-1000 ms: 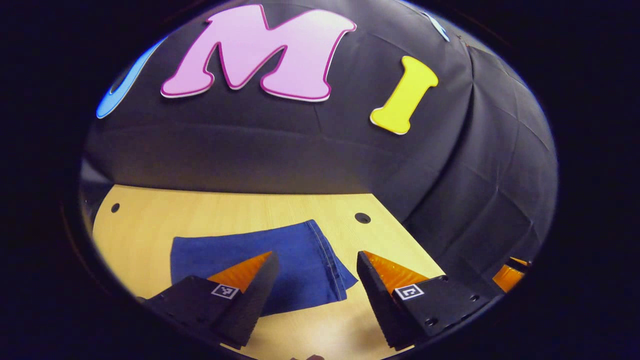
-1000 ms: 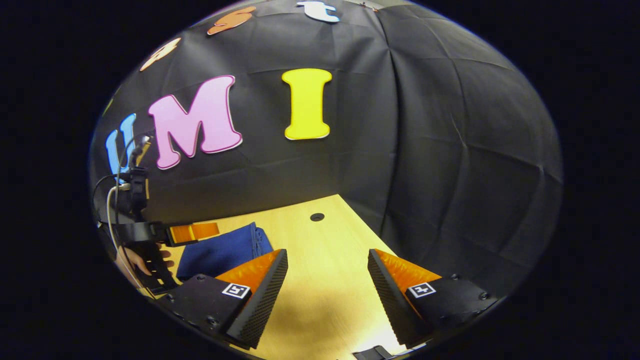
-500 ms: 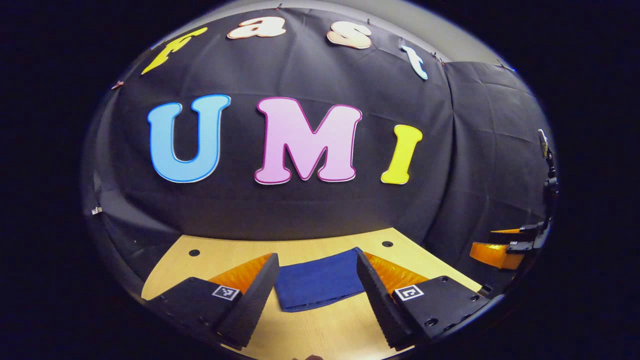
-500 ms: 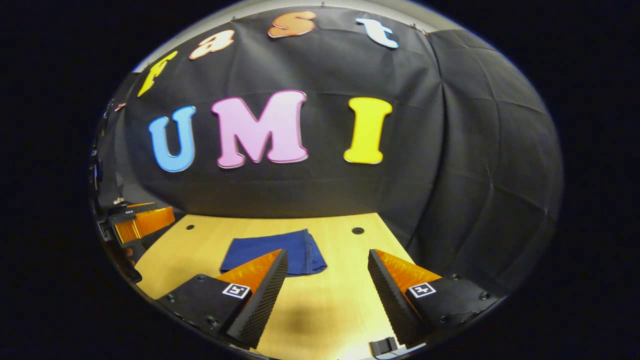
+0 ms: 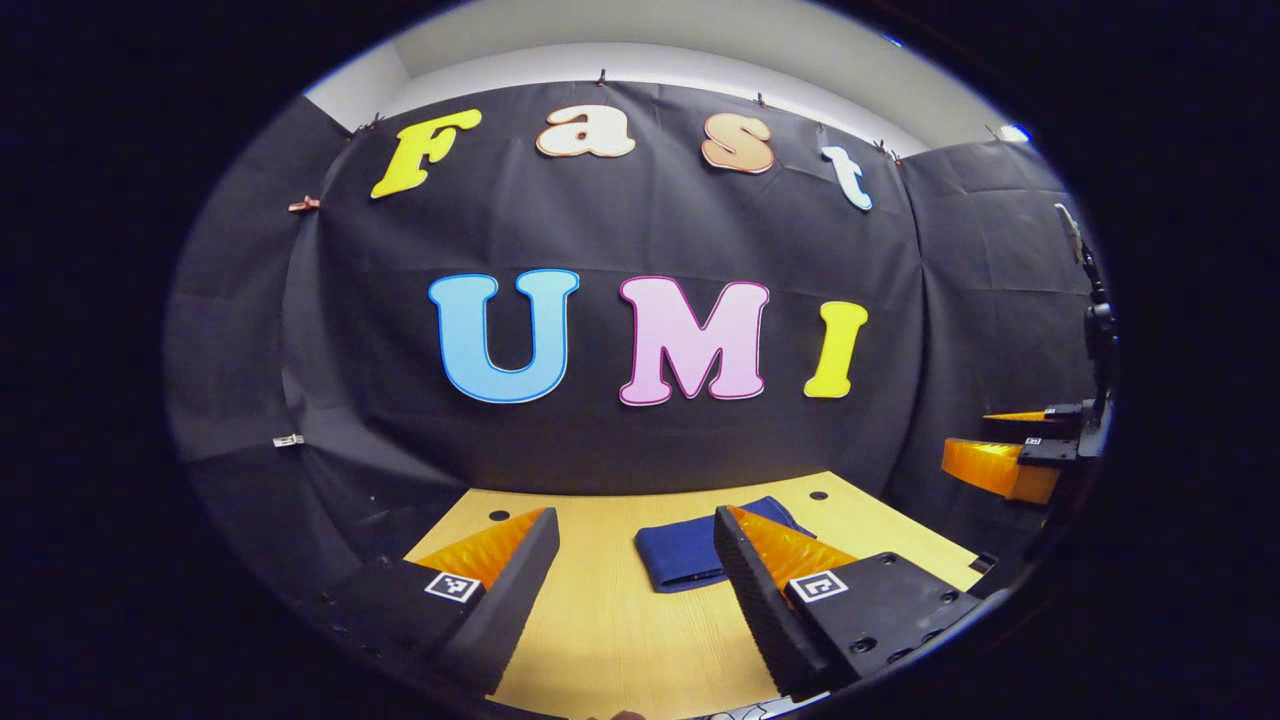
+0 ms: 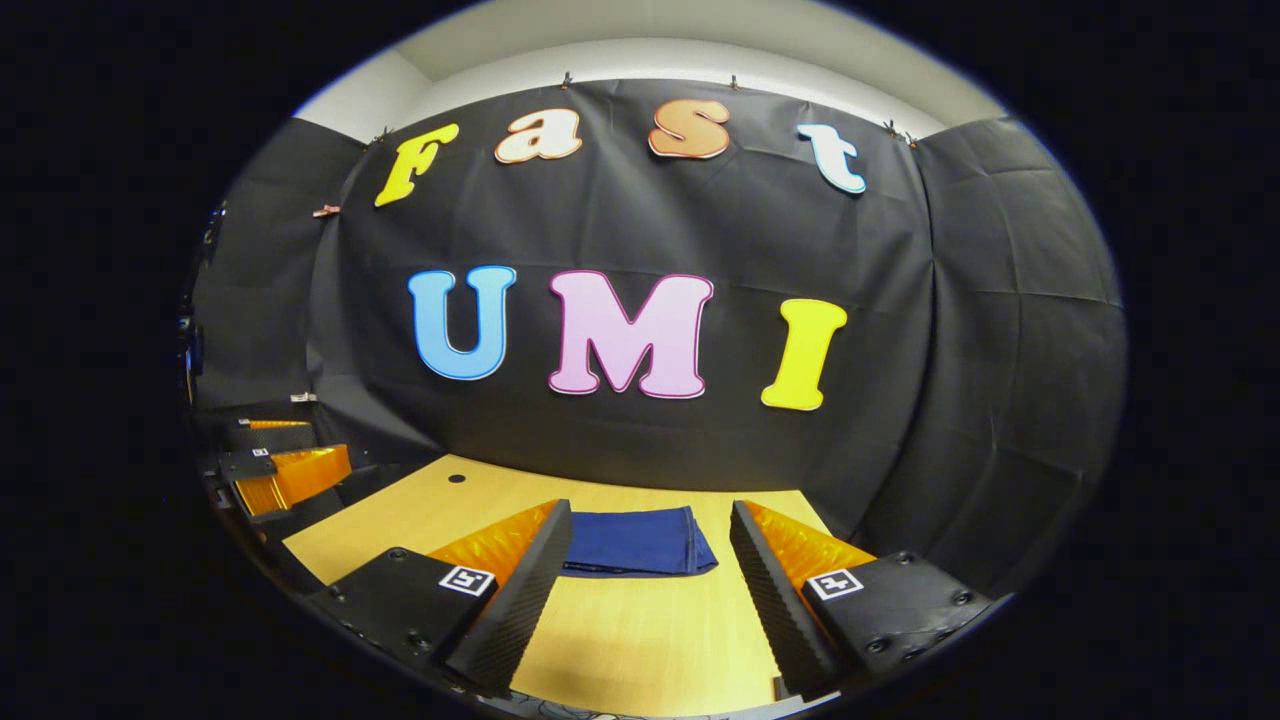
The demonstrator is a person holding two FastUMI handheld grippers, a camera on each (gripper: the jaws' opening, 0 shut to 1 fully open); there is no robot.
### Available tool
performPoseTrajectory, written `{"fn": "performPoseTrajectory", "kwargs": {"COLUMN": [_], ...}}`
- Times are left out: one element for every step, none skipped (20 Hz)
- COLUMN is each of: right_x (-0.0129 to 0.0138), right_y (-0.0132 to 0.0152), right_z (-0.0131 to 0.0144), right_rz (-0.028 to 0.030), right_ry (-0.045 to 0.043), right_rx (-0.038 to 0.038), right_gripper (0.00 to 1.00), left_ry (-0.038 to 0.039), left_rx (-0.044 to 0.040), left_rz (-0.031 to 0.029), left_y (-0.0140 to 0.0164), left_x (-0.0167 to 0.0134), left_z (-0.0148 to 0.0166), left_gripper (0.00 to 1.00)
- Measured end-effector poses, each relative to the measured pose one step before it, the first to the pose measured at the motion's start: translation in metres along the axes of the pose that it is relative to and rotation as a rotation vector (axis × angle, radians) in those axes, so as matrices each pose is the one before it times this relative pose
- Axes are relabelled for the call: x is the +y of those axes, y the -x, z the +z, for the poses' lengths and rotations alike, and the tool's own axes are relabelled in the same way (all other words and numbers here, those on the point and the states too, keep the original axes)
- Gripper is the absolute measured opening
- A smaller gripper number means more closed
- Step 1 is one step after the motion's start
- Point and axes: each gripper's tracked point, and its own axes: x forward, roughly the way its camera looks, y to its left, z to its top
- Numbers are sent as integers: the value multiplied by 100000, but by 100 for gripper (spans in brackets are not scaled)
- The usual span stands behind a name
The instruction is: Grasp the waist and the cuffs of the jeans and fold them to make the two legs overlap; first hold the waist and fold one-third of the jeans toward the cuffs, then hold the cuffs and fold the remaining one-third in the same direction to finish folding.
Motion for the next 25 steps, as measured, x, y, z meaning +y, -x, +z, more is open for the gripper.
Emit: {"fn": "performPoseTrajectory", "kwargs": {"right_x": [520, 394, 415, 231, 222, 230, 176, 168, 46, -113, -148, -230, -370, -275, -113, -9, -59, -148, -9, 25, 69, 93, 41, 56, 31], "right_y": [689, 622, 463, 327, 313, 125, -153, -192, -270, -208, -102, 37, 19, 90, 134, 249, 146, 32, -9, -47, -129, 21, -68, -69, -118], "right_z": [-53, -181, -141, -84, 37, 104, 97, 11, 191, 69, 263, 618, 271, -174, -392, -214, -81, -250, -224, -132, -97, 3, -15, 65, 182], "right_rz": [562, 701, 862, 670, 791, 1017, 1459, 1737, 1827, 1646, 1404, 1123, 305, 219, 228, 464, 19, -38, 373, 307, 402, 334, 277, 207, 151], "right_ry": [-301, 2, 281, 395, 109, -263, -711, -694, -599, -471, -279, 342, 763, 604, -47, -499, -351, -357, -388, -83, -79, -87, -10, 262, 349], "right_rx": [442, 457, 338, -444, -652, -747, -594, -310, -129, 497, -191, -1758, -1135, 137, 853, 508, 248, 388, 710, 635, 627, 327, -70, -257, -332], "right_gripper": [97, 97, 97, 97, 97, 97, 97, 97, 97, 97, 97, 97, 97, 97, 97, 97, 97, 97, 97, 97, 97, 97, 97, 97, 97], "left_ry": [1426, 719, -24, -438, -591, -739, -659, -69, 707, 1474, 1592, 1373, 821, 214, 235, 419, 407, 109, -275, -466, -405, -265, -396, -351, -190], "left_rx": [-275, -455, -392, -204, -318, -399, -542, -347, -331, 406, 668, -448, -752, 186, 701, -122, -604, -651, -206, 1, -40, 45, 511, 332, 93], "left_rz": [1099, 1335, 1540, 1385, 791, 409, 668, 1003, 1314, 1696, 1314, 1029, 806, 564, 835, 230, 95, 262, 426, 549, 239, -286, 202, 351, 195], "left_y": [582, 688, 388, 162, 157, 114, 182, 146, 413, 189, 291, -24, -680, -351, -380, -202, -261, -30, 56, 72, 190, 77, 78, 61, 77], "left_x": [292, 454, 336, 114, -20, -221, 67, 22, 238, 182, 73, -152, -462, -167, -173, -230, -205, -89, 42, 117, 105, -80, 3, 161, 98], "left_z": [37, 181, 60, 123, 156, 253, 359, 392, 397, 366, 214, 341, 394, 142, -241, 172, 289, 253, -61, 14, -85, -120, -162, -225, -28], "left_gripper": [96, 96, 96, 96, 96, 96, 96, 96, 96, 96, 96, 96, 96, 96, 96, 96, 96, 96, 96, 100, 96, 96, 96, 100, 96]}}
